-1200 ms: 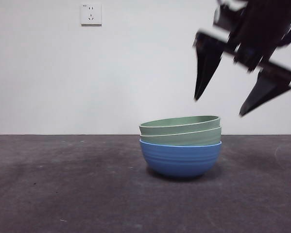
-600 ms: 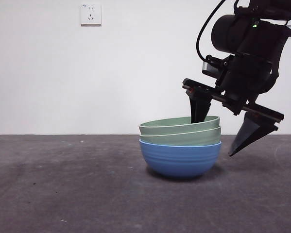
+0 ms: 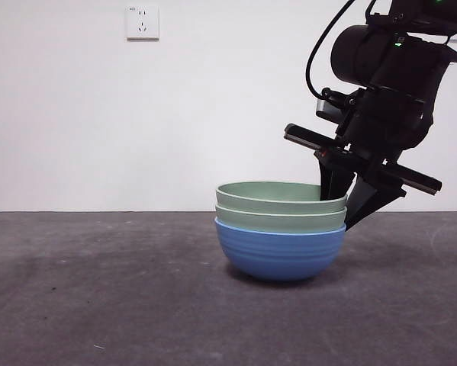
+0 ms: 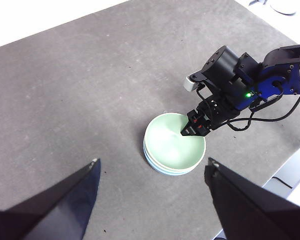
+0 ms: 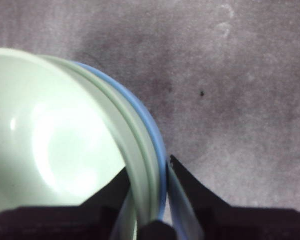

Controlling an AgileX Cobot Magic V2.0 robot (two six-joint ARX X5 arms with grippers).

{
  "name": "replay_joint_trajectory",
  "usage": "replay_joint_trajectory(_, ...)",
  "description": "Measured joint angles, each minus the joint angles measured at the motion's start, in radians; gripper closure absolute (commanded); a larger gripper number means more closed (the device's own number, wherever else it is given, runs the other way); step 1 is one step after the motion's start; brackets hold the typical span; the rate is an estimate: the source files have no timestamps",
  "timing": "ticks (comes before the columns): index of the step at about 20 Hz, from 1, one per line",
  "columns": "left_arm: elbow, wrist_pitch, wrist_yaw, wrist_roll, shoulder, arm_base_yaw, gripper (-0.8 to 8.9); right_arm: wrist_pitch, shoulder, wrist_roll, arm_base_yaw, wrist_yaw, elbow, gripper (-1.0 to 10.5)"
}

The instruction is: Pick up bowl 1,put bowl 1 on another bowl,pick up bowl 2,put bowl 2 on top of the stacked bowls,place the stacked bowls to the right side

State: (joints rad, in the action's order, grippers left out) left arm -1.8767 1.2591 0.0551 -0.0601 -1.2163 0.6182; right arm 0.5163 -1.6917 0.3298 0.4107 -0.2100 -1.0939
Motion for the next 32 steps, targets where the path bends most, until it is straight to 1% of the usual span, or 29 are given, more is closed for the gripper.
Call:
replay_joint_trajectory(4, 0.0, 0.0, 0.0, 0.0, 0.0, 0.0, 4.64, 0.006, 0.015, -0.004, -0.013, 0.001, 0.0, 9.6)
replay_joint_trajectory(6, 0.0, 0.0, 0.0, 0.0, 0.0, 0.0, 4.64, 0.003, 0.056, -0.009, -0.039, 0.001, 0.002, 9.6)
replay_joint_trajectory(8, 0.0, 0.0, 0.0, 0.0, 0.0, 0.0, 4.64, -0.004, 0.085, -0.016, -0.092, 0.0, -0.004, 9.6)
replay_joint_trajectory(12, 0.0, 0.008, 0.0, 0.0, 0.0, 0.0, 4.64, -0.015, 0.087, -0.036, -0.218, 0.005, -0.008, 9.6)
replay_joint_trajectory(18, 0.0, 0.012, 0.0, 0.0, 0.0, 0.0, 4.64, -0.068, 0.059, -0.058, -0.34, 0.008, -0.008, 9.6)
replay_joint_trajectory(21, 0.0, 0.012, 0.0, 0.0, 0.0, 0.0, 4.64, -0.069, 0.01, -0.068, -0.359, 0.008, -0.008, 9.6)
replay_joint_trajectory(27, 0.0, 0.012, 0.0, 0.0, 0.0, 0.0, 4.64, -0.076, -0.024, -0.08, -0.373, -0.005, -0.014, 9.6)
replay_joint_trajectory(28, 0.0, 0.013, 0.0, 0.0, 0.0, 0.0, 4.64, -0.076, -0.028, -0.08, -0.373, -0.006, -0.018, 9.4)
replay_joint_trajectory(29, 0.0, 0.014, 0.0, 0.0, 0.0, 0.0, 4.64, -0.076, -0.029, -0.084, -0.373, -0.006, -0.019, 8.8)
replay_joint_trajectory(31, 0.0, 0.017, 0.0, 0.0, 0.0, 0.0, 4.64, -0.075, -0.03, -0.091, -0.373, -0.007, -0.019, 7.5)
replay_joint_trajectory(32, 0.0, 0.017, 0.0, 0.0, 0.0, 0.0, 4.64, -0.074, -0.033, -0.095, -0.373, -0.005, -0.019, 7.1)
